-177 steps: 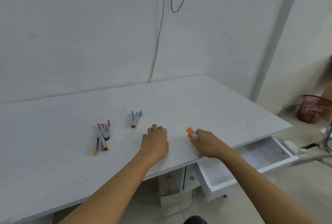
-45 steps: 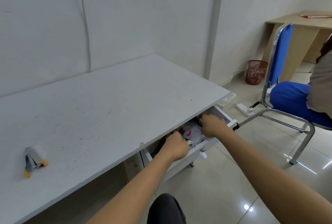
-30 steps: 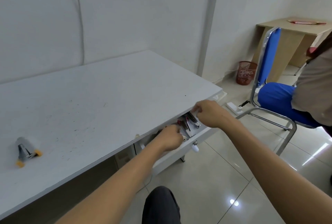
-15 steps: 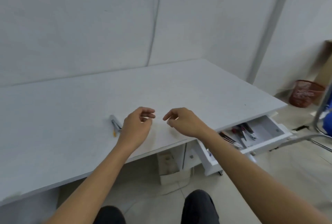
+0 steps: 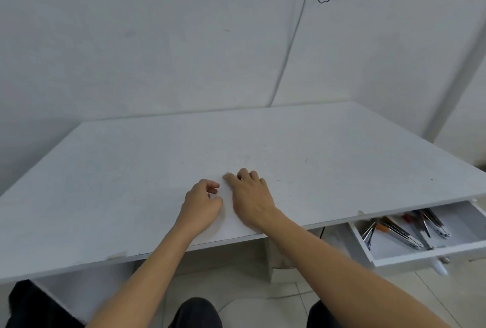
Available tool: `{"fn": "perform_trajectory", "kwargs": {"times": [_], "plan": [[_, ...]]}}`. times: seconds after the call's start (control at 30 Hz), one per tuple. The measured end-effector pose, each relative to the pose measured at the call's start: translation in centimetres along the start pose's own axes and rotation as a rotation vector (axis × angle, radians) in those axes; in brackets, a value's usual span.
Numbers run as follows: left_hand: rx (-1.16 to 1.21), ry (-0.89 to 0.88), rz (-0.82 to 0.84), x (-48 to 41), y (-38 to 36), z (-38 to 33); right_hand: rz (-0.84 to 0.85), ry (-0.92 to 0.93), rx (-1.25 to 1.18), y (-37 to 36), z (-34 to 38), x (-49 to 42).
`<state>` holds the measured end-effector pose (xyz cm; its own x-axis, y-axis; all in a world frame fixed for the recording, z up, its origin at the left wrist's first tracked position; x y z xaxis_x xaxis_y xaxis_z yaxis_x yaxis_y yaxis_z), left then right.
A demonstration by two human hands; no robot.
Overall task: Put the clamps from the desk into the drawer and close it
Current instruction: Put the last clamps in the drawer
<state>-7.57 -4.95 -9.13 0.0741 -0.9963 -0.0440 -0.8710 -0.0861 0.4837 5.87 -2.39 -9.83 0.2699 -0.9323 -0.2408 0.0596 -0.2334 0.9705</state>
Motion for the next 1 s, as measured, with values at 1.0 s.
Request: {"fn": "perform_trajectory", "kwargs": {"times": [1.0], "plan": [[-0.207, -0.421, 0.572, 2.8, -27.8, -13.8, 0.373, -0.717, -0.381, 2.3, -35.0, 19.0]]}}
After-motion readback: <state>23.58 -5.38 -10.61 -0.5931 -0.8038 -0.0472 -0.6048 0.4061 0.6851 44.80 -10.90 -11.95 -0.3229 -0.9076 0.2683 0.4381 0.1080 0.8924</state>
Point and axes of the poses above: each hand's wrist, its own x-axis away from the middle knuckle, its own y-axis out of the back of the hand, z = x × y, the point moved 3 cm from there along -x, towards the middle knuckle, and after that the axes turned 9 degrees about x, right-handed, at the moved point
